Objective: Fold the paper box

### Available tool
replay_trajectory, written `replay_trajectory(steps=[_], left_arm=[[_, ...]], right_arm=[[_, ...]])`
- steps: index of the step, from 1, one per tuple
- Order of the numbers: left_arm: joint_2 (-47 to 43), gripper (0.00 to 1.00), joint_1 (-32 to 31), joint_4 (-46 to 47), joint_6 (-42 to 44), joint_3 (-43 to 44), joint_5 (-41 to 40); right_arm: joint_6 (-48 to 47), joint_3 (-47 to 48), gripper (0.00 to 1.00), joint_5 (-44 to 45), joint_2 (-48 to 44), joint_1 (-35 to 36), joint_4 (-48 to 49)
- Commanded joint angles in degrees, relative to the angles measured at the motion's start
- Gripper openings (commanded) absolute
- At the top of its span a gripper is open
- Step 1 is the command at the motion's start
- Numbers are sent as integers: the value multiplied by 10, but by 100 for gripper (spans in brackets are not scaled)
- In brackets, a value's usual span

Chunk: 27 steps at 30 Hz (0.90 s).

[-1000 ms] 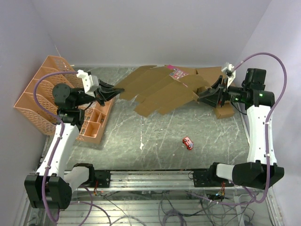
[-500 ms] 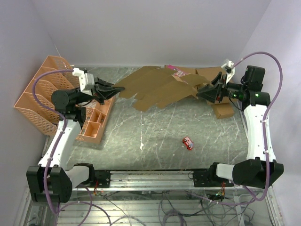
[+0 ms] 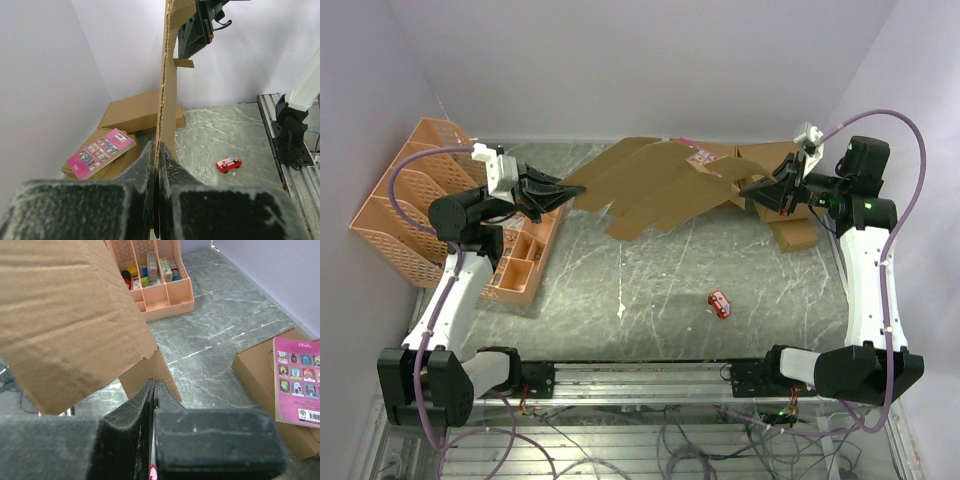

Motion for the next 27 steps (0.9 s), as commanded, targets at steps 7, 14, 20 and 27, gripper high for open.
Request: replay_trajectory(steps=[7, 14, 20, 27], left_arm=[[3, 7, 4, 61, -31, 5, 5], [15, 7, 4, 132, -90, 7, 9], [22, 7, 4, 147, -103, 10, 10], [29, 7, 4, 165, -123, 21, 14]], right_arm=[[-45, -7, 24, 21, -13, 7, -11], [-64, -9, 31, 62, -17, 7, 23], [-20, -31, 34, 54, -36, 7, 115], [98, -24, 35, -6, -14, -24, 221]])
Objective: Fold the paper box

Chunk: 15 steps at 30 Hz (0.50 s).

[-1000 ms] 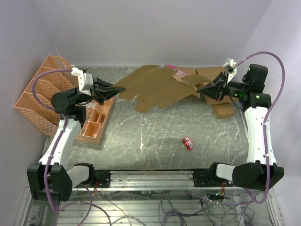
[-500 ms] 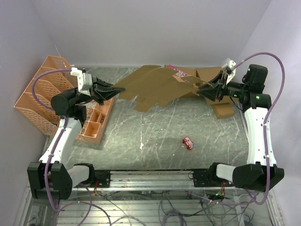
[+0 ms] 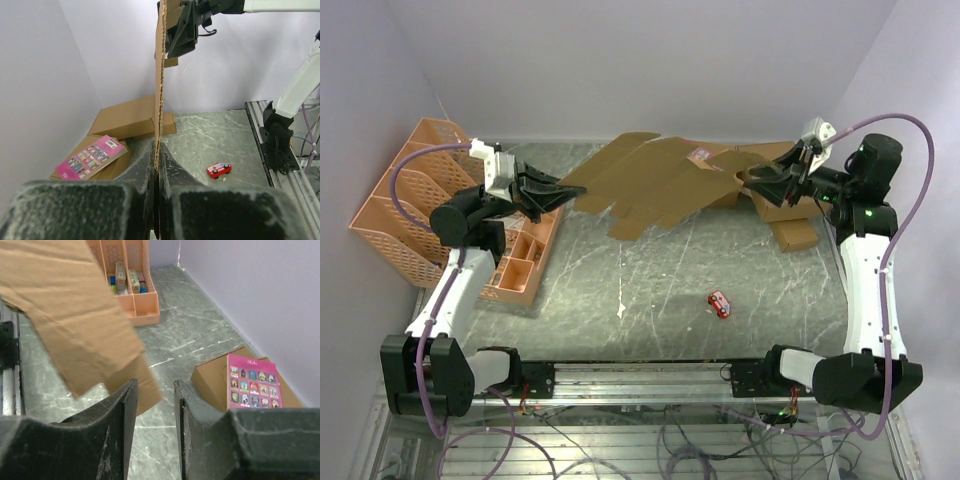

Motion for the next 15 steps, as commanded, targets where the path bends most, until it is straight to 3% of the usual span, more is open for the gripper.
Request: replay_trajectory(steps=[1, 10, 15], left_arm=[[3, 7, 4, 56, -23, 22, 8], [32, 7, 4, 176, -123, 34, 5], [57, 7, 8, 246, -182, 40, 5]], right_arm=[[92, 7, 35, -53, 18, -26, 96], [143, -19, 38, -112, 14, -30, 150], [143, -29, 38, -103, -17, -33, 122]])
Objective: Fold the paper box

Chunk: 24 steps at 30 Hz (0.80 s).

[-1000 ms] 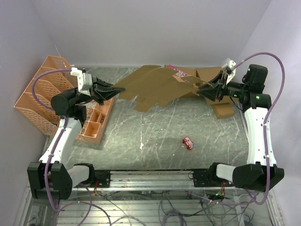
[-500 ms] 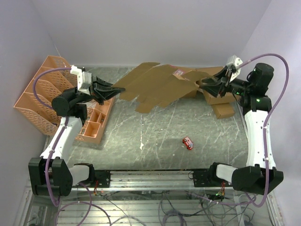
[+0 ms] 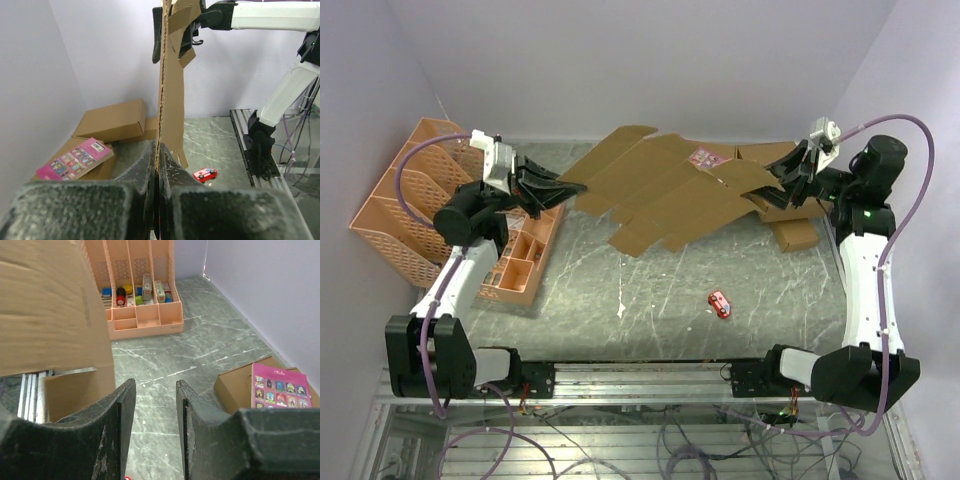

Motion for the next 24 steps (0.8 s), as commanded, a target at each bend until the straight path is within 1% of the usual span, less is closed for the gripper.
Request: replay_trajectory(steps=[1, 3, 5, 7, 9, 11, 14, 15, 16, 17, 20, 21, 22, 24], left_arm=[[15, 7, 10, 139, -61, 21, 1], [18, 7, 14, 135, -56, 19, 0], [24, 7, 18, 140, -61, 21, 0], [33, 7, 19, 160, -78, 26, -1], [36, 7, 20, 161, -84, 30, -3], [36, 7, 20, 162, -83, 29, -5], [31, 7, 20, 161, -84, 27, -4], [29, 7, 20, 162, -85, 26, -4], [26, 7, 20, 162, -86, 26, -4], [24, 7, 20, 161, -86, 25, -4], [17, 7, 20, 162, -89, 24, -4], [15, 7, 20, 162, -89, 23, -3], [15, 7, 20, 161, -89, 22, -4], [14, 7, 20, 162, -89, 23, -6]], right_arm=[[15, 0, 38, 2, -34, -8, -15], [9, 22, 38, 12, -34, -24, -61], [14, 35, 38, -15, -27, -53, -86], [36, 34, 39, -53, -22, -74, -86], [56, 22, 41, -68, -26, -77, -70], [112, -3, 45, -66, -41, -77, -14], [255, -48, 45, -55, -52, -77, 165], [286, -55, 45, -51, -50, -77, 211], [300, -53, 45, -48, -43, -77, 232], [296, -45, 45, -44, -34, -77, 227], [221, 8, 41, -31, -4, -77, 120], [204, 19, 40, -27, 1, -76, 100], [206, 22, 39, -27, 5, -76, 101], [244, 12, 38, -28, 4, -70, 144]])
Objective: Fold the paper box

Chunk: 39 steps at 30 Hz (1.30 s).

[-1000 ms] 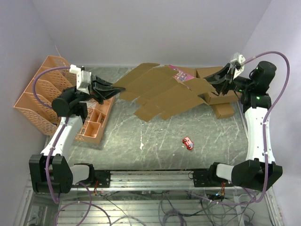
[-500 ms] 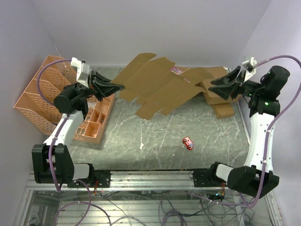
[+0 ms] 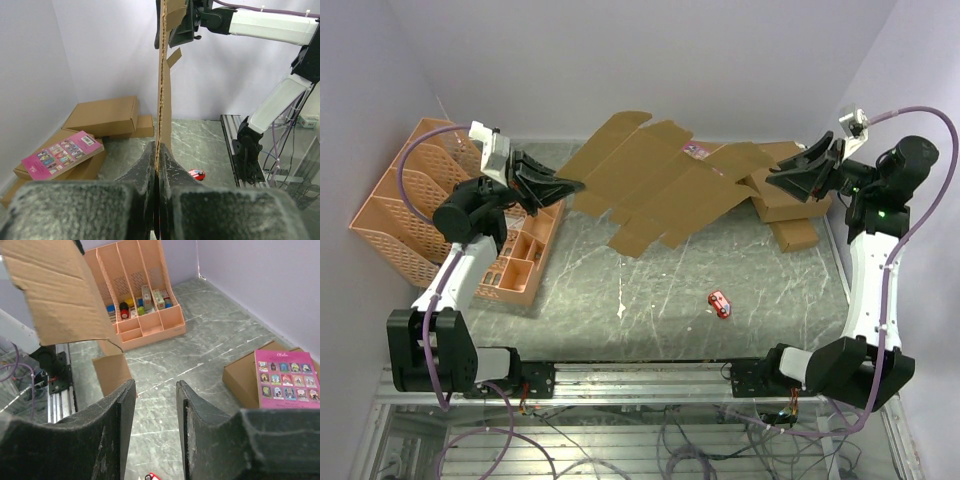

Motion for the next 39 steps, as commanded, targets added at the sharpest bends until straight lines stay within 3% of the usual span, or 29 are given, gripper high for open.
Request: replay_trajectory(steps=[1, 4, 15, 28, 39], left_arm=[[-13, 7, 6, 146, -12, 14, -6], [-12, 7, 6, 146, -12, 16, -8], [-14, 7, 6, 146, -15, 19, -10], [-20, 7, 6, 147, -23, 29, -11], [-15, 7, 6, 147, -28, 37, -11]], right_arm=[[54, -1, 37, 5, 0, 11, 56], [90, -24, 36, -4, -9, 29, 91], [8, -37, 46, -5, -25, 84, -7], [-166, -5, 46, 31, 0, 114, -186], [-74, -46, 41, 1, -24, 124, -55]])
